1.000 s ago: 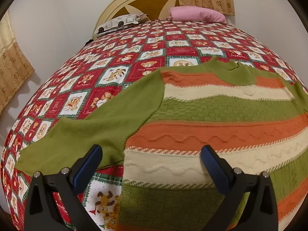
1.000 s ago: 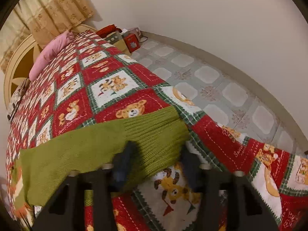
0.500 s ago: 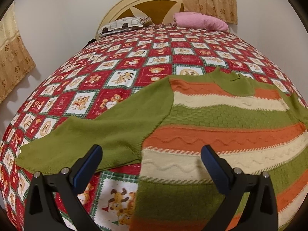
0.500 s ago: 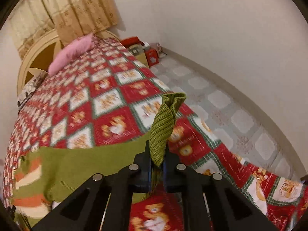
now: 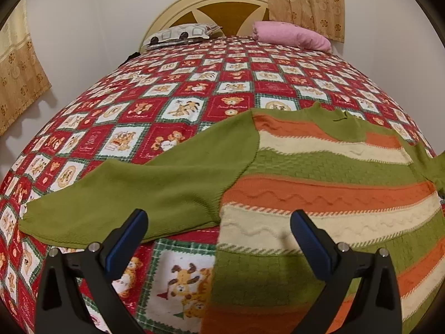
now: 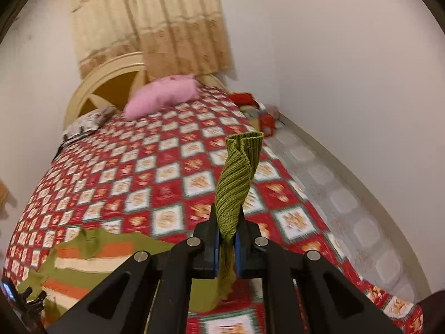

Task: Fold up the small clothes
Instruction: 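Lift the sleeve with the right gripper and lay it across the sweater body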

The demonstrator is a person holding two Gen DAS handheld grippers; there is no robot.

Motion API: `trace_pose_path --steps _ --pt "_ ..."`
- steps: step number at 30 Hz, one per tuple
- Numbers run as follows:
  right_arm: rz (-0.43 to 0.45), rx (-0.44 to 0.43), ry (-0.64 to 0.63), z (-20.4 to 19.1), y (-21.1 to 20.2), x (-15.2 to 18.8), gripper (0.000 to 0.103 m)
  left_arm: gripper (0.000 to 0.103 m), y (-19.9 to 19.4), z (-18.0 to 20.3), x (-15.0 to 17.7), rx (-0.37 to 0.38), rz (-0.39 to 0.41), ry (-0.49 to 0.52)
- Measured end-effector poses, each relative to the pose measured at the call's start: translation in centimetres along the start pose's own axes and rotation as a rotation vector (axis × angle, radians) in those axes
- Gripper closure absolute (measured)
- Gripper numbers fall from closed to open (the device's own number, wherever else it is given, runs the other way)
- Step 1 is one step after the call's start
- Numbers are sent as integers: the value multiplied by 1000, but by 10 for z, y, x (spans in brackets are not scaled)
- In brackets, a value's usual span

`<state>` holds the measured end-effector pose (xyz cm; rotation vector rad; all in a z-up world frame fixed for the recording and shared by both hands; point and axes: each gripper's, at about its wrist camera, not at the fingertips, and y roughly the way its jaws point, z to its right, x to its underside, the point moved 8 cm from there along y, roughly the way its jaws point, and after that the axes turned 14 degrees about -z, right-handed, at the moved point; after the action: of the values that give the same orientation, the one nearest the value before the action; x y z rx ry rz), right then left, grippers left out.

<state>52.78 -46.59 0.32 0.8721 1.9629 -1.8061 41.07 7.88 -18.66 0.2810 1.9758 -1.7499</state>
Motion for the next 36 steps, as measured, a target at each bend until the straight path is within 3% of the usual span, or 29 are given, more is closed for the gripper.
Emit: trace_pose_path --steps 10,19,29,36 --pt "58 -83 -183 -129 -34 -14 95 0 -4 -23 3 33 20 -27" --pt "53 -135 -366 -253 -27 10 95 0 1 -38 9 66 18 -49" --pt "-37 -214 -521 -379 39 85 95 0 9 -68 18 66 15 -83" --pt "-138 -252 -614 -457 129 179 95 0 12 -81 24 77 4 -93"
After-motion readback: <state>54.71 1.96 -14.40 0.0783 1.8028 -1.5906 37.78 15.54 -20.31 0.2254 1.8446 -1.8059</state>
